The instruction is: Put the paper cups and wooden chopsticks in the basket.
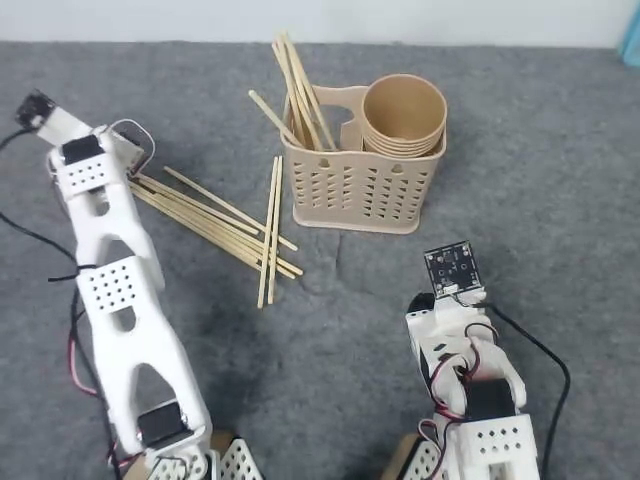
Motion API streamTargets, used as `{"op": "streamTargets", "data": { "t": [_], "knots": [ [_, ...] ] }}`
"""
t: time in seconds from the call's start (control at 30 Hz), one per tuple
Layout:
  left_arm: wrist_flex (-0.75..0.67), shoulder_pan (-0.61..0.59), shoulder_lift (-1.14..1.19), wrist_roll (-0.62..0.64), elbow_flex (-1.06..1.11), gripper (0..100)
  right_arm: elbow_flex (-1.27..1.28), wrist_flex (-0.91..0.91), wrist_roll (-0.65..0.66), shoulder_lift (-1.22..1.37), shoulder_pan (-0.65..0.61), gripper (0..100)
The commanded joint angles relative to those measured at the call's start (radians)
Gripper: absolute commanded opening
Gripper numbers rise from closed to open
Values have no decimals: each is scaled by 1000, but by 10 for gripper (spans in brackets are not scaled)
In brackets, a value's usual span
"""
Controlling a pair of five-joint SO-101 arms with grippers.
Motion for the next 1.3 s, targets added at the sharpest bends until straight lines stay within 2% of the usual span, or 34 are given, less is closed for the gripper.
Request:
{"op": "streamTargets", "data": {
  "t": [0.0, 0.17, 0.37, 1.03, 1.13, 1.27],
  "knots": [
    [118, 20, 44, 9, -163, 17, 20, 4, -2, -10, 7, 9],
    [344, 21, 78, 6, -394, 10, 20, 2, -2, -10, 7, 9],
    [494, 26, -12, -35, -383, 10, 20, 2, -2, -10, 7, 9],
    [503, -143, -351, -71, -372, 9, 20, -1, -2, -10, 7, 9],
    [503, -172, -442, -71, -318, 9, 20, -1, -2, -10, 7, 9],
    [503, -189, -612, -75, -139, 9, 20, -1, -2, -10, 7, 9]
  ]
}}
